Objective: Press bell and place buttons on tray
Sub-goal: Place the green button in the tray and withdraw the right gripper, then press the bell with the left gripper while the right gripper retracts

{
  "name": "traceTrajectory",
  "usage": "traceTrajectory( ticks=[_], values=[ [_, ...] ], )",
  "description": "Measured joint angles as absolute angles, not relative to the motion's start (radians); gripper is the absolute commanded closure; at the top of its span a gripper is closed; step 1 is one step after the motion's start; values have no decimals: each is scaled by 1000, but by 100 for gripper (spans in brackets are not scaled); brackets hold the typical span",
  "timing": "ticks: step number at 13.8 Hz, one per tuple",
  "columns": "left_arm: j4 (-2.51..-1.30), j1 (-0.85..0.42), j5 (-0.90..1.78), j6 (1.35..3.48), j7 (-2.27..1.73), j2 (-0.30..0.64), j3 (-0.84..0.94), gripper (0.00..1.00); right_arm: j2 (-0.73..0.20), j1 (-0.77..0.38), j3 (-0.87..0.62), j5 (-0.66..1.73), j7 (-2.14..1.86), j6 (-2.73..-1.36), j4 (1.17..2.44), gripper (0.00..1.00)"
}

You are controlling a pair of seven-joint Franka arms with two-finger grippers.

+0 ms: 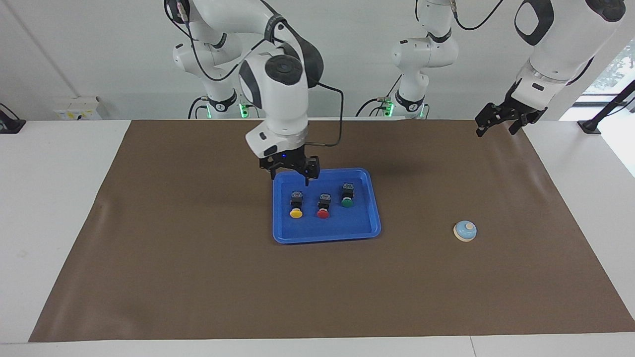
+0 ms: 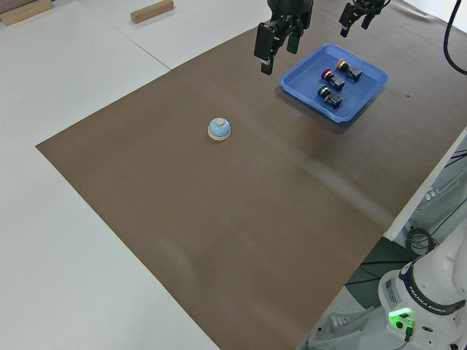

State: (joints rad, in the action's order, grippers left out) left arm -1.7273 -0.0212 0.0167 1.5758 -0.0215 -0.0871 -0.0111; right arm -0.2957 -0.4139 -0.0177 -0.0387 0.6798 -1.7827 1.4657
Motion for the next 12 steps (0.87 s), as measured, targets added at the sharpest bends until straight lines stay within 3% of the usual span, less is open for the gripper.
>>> traceTrajectory(
  ticks=[2, 3, 4, 5, 9, 12],
  values=[
    [-1727, -21, 17, 1576, -22, -87, -11, 5, -265, -344, -17, -37, 571, -1751, 1467, 0],
    [-1727, -22, 17, 1578, -22, -87, -9, 60, -255, -311, -17, -37, 513, -1736, 1467, 0],
    [-1730, -23, 17, 1589, -22, -87, -6, 95, -246, -274, -16, -37, 445, -1719, 1467, 0],
    [-1741, -23, 17, 1620, -22, -87, -4, 100, -236, -236, -16, -37, 373, -1702, 1467, 0],
    [-1822, -34, 17, 1754, -23, -76, 0, 100, -183, -82, -16, -37, 112, -1627, 1466, 0],
    [-1836, -34, 17, 1875, -23, 14, 0, 100, -133, -25, -16, -37, 43, -1562, 1469, 0]
  ],
)
